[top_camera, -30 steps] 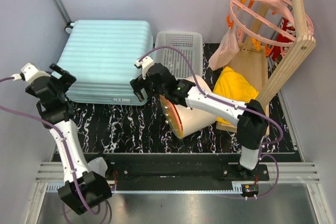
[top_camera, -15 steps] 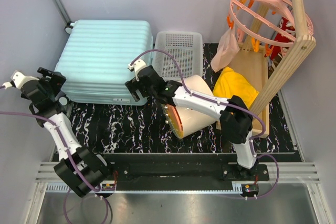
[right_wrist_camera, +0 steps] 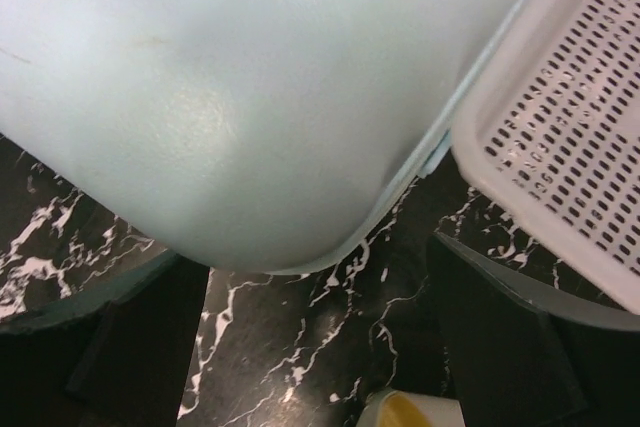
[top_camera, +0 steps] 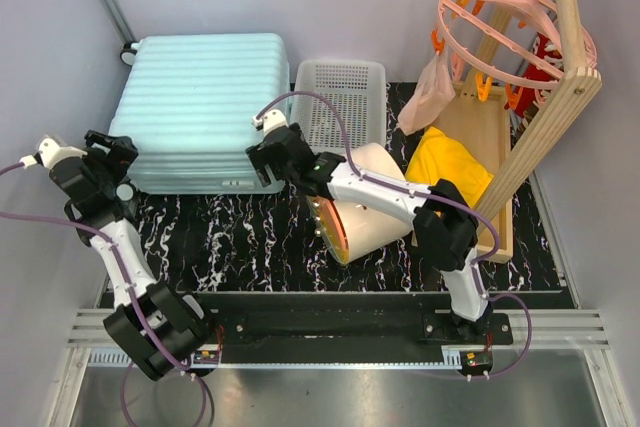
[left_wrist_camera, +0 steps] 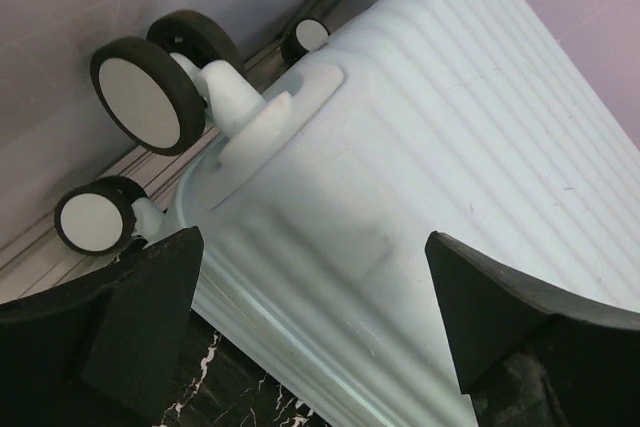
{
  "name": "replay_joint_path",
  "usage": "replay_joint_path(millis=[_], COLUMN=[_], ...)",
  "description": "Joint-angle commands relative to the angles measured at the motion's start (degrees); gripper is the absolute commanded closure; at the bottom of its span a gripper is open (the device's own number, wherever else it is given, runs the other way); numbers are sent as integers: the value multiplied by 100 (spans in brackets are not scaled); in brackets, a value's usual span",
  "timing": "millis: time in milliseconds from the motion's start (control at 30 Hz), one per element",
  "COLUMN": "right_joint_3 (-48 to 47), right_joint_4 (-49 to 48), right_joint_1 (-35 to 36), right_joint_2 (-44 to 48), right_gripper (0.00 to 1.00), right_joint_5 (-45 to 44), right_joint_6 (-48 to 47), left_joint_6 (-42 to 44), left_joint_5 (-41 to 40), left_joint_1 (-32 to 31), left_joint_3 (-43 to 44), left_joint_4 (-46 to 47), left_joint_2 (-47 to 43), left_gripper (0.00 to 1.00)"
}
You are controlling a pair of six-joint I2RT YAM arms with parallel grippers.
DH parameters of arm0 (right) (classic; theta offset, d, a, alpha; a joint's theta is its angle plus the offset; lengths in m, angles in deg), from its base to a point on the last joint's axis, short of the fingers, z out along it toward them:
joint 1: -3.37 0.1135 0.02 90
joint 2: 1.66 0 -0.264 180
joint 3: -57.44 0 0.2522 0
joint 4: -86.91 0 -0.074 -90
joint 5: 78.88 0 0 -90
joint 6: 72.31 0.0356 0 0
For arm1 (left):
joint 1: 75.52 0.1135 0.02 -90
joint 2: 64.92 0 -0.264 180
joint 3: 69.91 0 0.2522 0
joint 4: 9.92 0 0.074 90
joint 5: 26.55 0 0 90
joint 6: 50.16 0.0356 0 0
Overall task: Open, take out, and arrange the luggage
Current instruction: Adjust the luggage at the center of the board.
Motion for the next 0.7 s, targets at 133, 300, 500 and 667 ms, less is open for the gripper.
replay_joint_path(millis=[133, 300, 500, 667], right_joint_3=[78, 227, 210, -10], right_joint_4=[-207, -128, -128, 144], right_joint_1=[-749, -776, -277, 436], right_joint_2=[-15, 239, 722, 908], right_gripper=[9, 8, 7, 6], right_joint_5=[-1299, -1283, -815, -1220], right_joint_6=[-330, -295, -671, -936], left_joint_6=[39, 21, -102, -119], left_joint_5=[-221, -186, 60, 165], left_joint_1=[-24, -24, -15, -33], left_joint_3=[38, 65, 56, 73], left_joint_4=[127, 127, 162, 179], left_joint_2=[-530, -584, -662, -785], left_gripper=[1, 1, 1, 1])
